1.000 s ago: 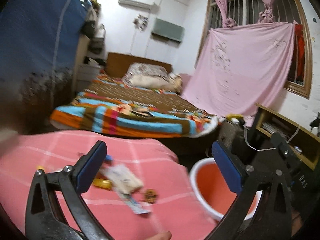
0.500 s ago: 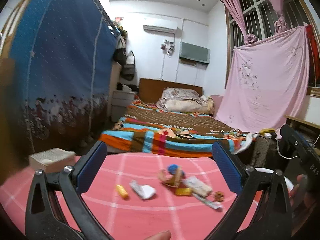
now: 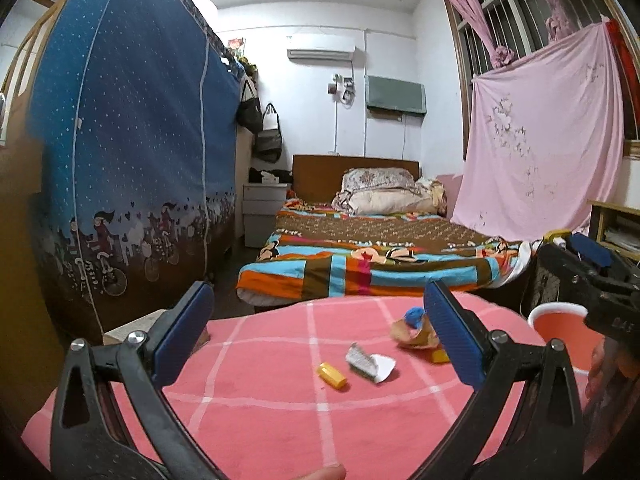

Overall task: Collect trash
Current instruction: 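Return the left tool over the table toward the yellow cap, then grasp the yellow cap with the left tool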

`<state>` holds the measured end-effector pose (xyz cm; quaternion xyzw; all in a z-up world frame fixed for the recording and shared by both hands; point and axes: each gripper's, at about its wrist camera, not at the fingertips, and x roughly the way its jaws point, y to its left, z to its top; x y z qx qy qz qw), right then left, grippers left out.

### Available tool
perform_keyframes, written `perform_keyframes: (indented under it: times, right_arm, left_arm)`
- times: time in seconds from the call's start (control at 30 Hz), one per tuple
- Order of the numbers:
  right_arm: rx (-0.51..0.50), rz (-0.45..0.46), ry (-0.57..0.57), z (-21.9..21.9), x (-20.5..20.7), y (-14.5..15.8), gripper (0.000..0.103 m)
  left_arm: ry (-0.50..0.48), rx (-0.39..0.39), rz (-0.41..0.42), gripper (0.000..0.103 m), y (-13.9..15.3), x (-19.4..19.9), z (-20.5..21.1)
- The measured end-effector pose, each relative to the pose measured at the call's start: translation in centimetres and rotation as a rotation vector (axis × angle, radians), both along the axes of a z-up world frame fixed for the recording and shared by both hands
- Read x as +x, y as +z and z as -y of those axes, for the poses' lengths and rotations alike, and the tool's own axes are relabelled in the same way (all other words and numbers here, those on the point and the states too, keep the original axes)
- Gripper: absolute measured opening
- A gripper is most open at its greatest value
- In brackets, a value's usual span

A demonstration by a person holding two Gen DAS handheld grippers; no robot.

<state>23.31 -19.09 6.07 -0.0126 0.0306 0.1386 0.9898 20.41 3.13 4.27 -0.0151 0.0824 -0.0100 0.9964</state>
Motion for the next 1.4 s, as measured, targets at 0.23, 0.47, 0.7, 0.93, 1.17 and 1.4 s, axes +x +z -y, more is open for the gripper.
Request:
perform_keyframes:
  times: [0.23, 0.47, 0.7, 0.93, 1.17, 1.4]
  right_arm:
    - [-0.058, -0.198, 0.060, -2.0, 3.3, -2.3, 0.089]
    - [-0.118, -0.391, 0.132, -3.6, 5.7, -4.1, 0.058]
    - [-0.148, -0.536, 0.200, -4.6, 7.6, -5.8, 0.038]
    - [-0.185, -0.612, 0.229, -5.6, 8.4, -6.8, 0.035]
    - [-0.204, -0.647, 0.226, -5.9, 8.7, -7.2, 0.030]
    - [-0.247, -0.629, 0.252, -6.6, 8.1, -7.1, 0.017]
  left_arm:
    - [-0.063, -0.037, -0.146, 0.087, -1.2, 2.2, -0.5]
    - [-0.123, -0.079, -0.326, 0.061, -2.8, 5.0, -0.4]
    - [-0.176, -0.107, -0.490, 0.039, -4.4, 7.2, -0.1]
    - [-0.215, -0.148, -0.619, 0.024, -6.0, 9.1, 0.2]
    - [-0.201, -0.164, -0.648, 0.000, -6.2, 8.9, 0.0]
    - [-0.195, -0.156, -0.633, 0.000, -5.8, 8.6, 0.1]
